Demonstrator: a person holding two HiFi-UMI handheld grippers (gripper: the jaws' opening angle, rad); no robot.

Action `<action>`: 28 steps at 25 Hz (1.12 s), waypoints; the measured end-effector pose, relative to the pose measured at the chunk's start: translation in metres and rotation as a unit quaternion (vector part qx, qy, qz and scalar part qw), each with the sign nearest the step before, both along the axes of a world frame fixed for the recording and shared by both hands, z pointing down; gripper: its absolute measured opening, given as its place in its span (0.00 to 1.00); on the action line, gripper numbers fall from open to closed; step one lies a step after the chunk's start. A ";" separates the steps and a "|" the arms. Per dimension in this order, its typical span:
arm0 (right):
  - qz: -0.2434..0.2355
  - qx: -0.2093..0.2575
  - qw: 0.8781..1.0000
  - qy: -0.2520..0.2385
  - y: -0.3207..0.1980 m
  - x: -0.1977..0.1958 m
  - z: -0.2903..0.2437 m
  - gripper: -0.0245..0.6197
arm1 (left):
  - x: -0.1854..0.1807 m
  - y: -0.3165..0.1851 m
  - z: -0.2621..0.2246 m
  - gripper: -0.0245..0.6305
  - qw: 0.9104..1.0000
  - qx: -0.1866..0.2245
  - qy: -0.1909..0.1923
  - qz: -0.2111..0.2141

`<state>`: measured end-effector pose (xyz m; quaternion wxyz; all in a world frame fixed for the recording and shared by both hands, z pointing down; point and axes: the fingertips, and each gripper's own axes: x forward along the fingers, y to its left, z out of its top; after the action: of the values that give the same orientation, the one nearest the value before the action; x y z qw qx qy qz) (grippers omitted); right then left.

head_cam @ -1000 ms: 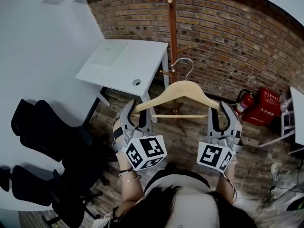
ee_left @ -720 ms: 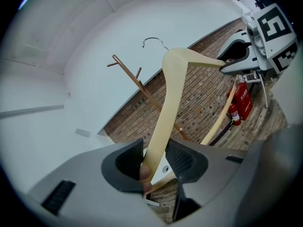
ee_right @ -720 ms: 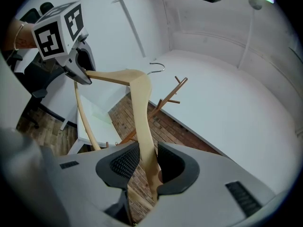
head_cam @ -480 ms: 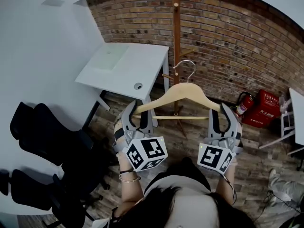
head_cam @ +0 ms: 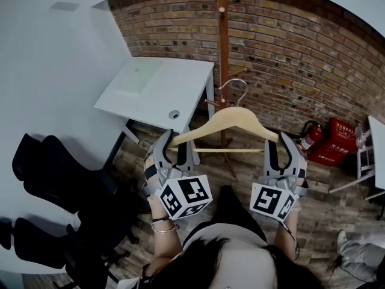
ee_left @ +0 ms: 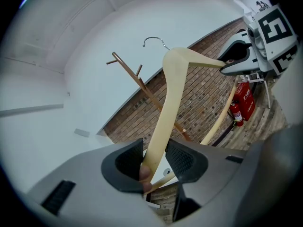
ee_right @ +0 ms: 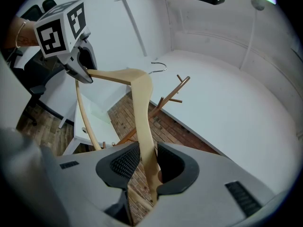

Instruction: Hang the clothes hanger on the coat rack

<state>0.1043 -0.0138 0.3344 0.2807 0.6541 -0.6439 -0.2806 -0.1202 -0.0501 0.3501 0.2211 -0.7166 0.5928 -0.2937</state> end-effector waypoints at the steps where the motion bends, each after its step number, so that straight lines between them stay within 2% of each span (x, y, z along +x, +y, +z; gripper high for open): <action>1: -0.001 0.001 1.000 -0.001 -0.005 0.001 0.000 0.24 | 0.001 -0.004 -0.001 0.26 1.000 0.002 0.000 -0.002; 7: -0.011 0.006 1.000 -0.003 -0.039 0.005 -0.004 0.24 | 0.003 -0.034 0.001 0.26 1.000 0.007 -0.015 -0.004; 11: -0.018 0.007 1.000 -0.003 -0.058 0.007 -0.006 0.24 | 0.006 -0.050 -0.006 0.26 1.000 0.007 -0.002 -0.018; 16: -0.022 0.007 1.000 -0.003 -0.082 0.011 -0.007 0.24 | 0.008 -0.073 -0.003 0.26 1.000 0.008 -0.015 -0.015; 20: -0.022 0.007 1.000 -0.003 -0.099 0.014 -0.007 0.24 | 0.013 -0.088 -0.009 0.26 1.000 0.006 -0.004 -0.022; 24: -0.024 0.006 1.000 -0.002 -0.114 0.018 -0.003 0.24 | 0.016 -0.103 -0.004 0.26 1.000 0.007 -0.019 -0.016; 28: -0.023 0.006 1.000 -0.004 -0.130 0.023 -0.005 0.24 | 0.022 -0.118 -0.011 0.26 1.000 0.007 -0.005 -0.023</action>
<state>0.1268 -0.1434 0.3293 0.2675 0.6420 -0.6581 -0.2885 -0.0987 -0.1679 0.3394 0.2226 -0.6999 0.6097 -0.2981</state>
